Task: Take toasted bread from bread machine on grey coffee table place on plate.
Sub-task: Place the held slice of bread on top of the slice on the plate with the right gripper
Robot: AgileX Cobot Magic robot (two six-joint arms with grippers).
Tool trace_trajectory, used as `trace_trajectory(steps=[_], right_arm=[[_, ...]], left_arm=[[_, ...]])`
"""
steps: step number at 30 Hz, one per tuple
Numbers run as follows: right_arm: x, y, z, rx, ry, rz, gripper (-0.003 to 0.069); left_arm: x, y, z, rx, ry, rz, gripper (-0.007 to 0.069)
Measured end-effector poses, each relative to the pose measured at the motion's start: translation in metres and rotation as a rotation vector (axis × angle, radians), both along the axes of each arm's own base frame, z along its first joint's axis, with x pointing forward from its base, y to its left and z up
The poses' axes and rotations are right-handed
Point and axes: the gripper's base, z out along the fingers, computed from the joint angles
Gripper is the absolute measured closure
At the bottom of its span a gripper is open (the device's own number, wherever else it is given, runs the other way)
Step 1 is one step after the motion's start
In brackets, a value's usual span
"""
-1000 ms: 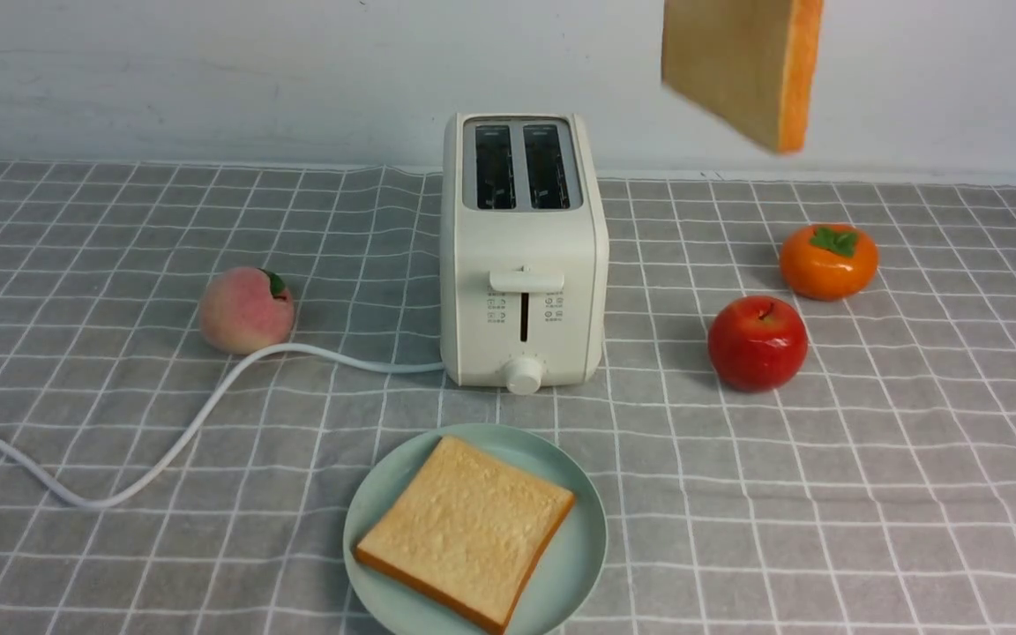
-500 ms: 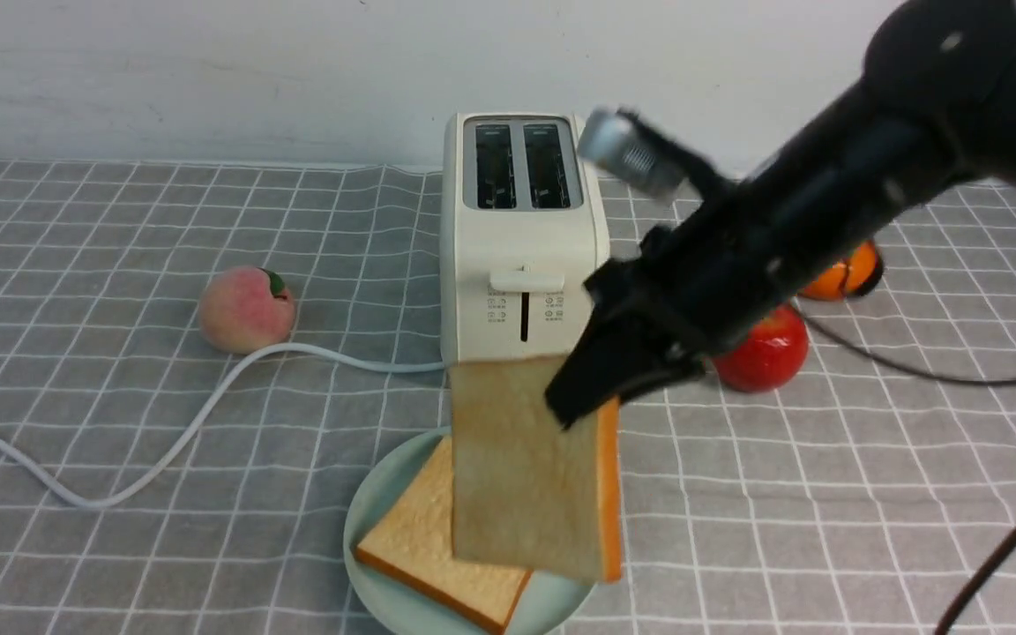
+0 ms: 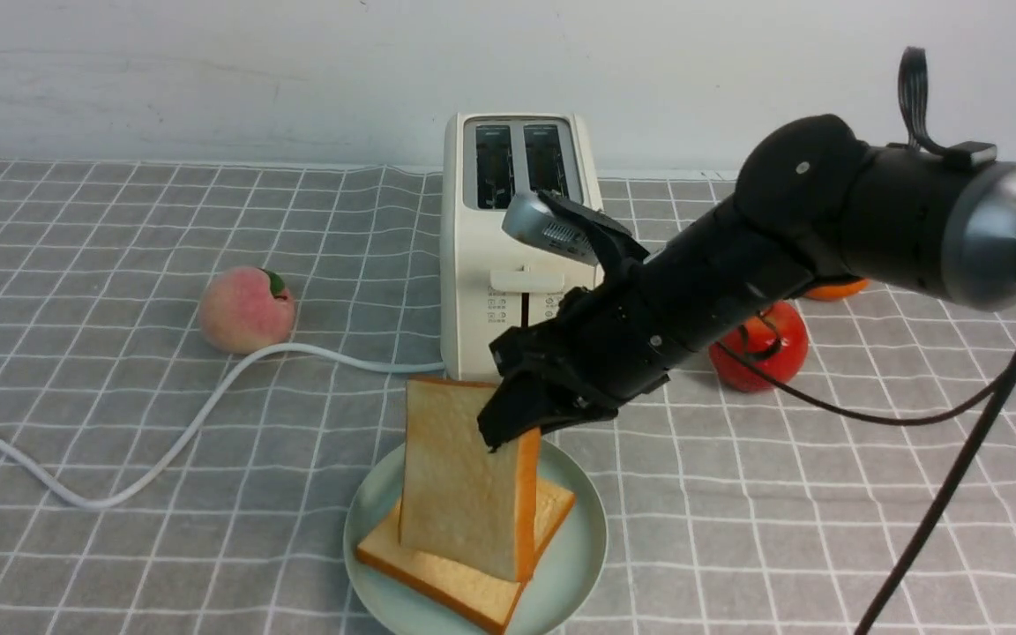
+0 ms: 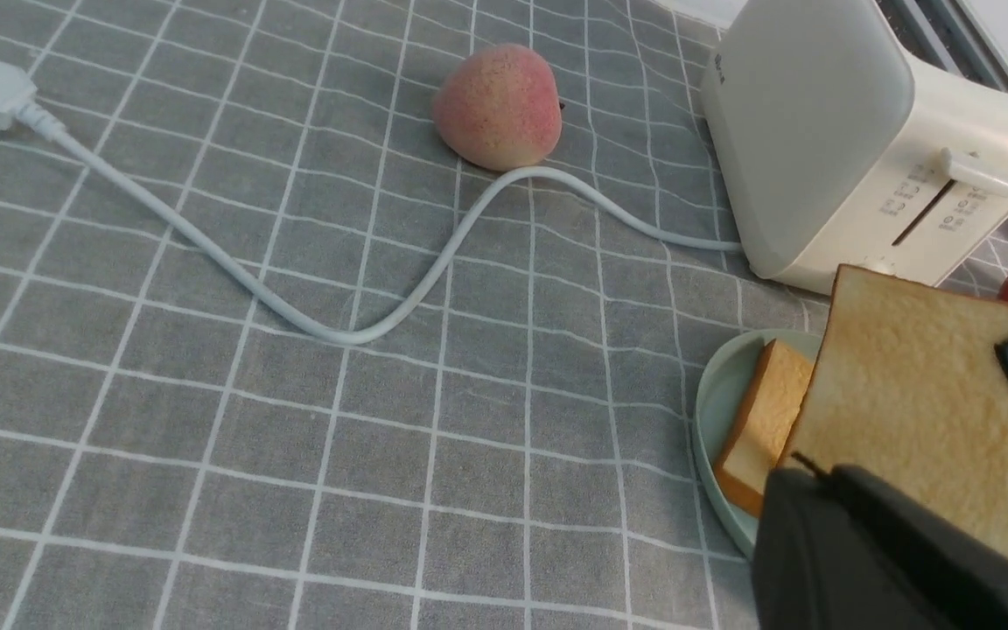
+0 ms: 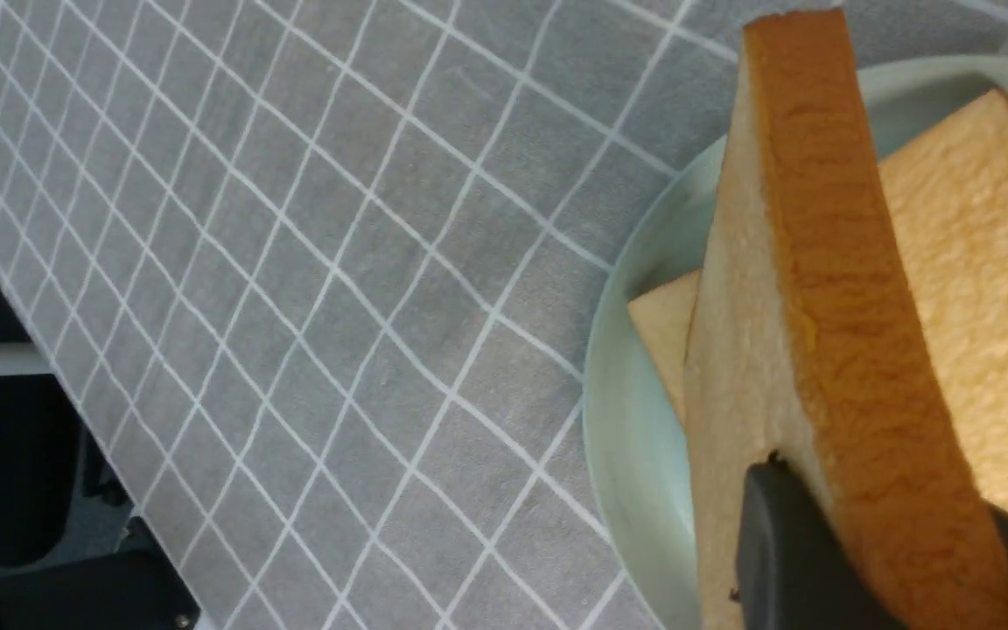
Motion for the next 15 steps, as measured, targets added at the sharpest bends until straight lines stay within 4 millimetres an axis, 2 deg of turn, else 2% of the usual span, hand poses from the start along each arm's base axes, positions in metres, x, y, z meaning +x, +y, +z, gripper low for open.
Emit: trace_trajectory(steps=[2,3,4,6,7,8,10,11,13,14,15], right_arm=[[0.000,-0.001,-0.001,-0.008,-0.001,-0.001,0.0475],[0.000,-0.002,-0.002,-0.027,-0.001,-0.003,0.0414],[0.000,-0.002,-0.002,-0.029,-0.001,-0.003,0.0407],[0.000,-0.004,-0.004,-0.062,0.001,-0.006,0.0307],[0.000,-0.004,-0.004,-0.062,0.002,-0.007,0.0300],[0.000,-0.006,-0.005,-0.090,0.001,0.004,0.0239],[0.000,-0.007,-0.004,-0.112,-0.006,0.018,0.0211],[0.000,-0.009,0.003,-0.140,-0.035,0.042,0.0172],[0.000,-0.011,0.009,-0.164,-0.062,0.059,0.0157],[-0.001,-0.015,0.028,-0.194,-0.127,0.081,0.0151],[-0.001,-0.015,0.033,-0.194,-0.138,0.083,0.0151]], left_arm=[[0.000,0.000,0.000,0.001,0.002,0.000,0.0638],[0.000,0.000,-0.001,0.002,0.006,0.001,0.0638],[0.000,0.000,-0.001,0.002,0.006,0.001,0.0638],[0.000,0.000,-0.001,0.002,0.006,0.001,0.0638],[0.000,0.000,-0.001,0.002,0.006,0.001,0.0638],[0.000,0.000,-0.001,0.002,0.007,0.001,0.0638],[0.000,0.000,-0.001,0.002,0.007,0.001,0.0638],[0.000,0.000,-0.001,0.002,0.008,0.002,0.0638],[0.000,0.000,-0.001,0.003,0.010,0.002,0.0638],[0.000,0.000,-0.001,0.004,0.013,0.002,0.0638],[0.000,0.000,-0.001,0.004,0.013,0.002,0.0638]])
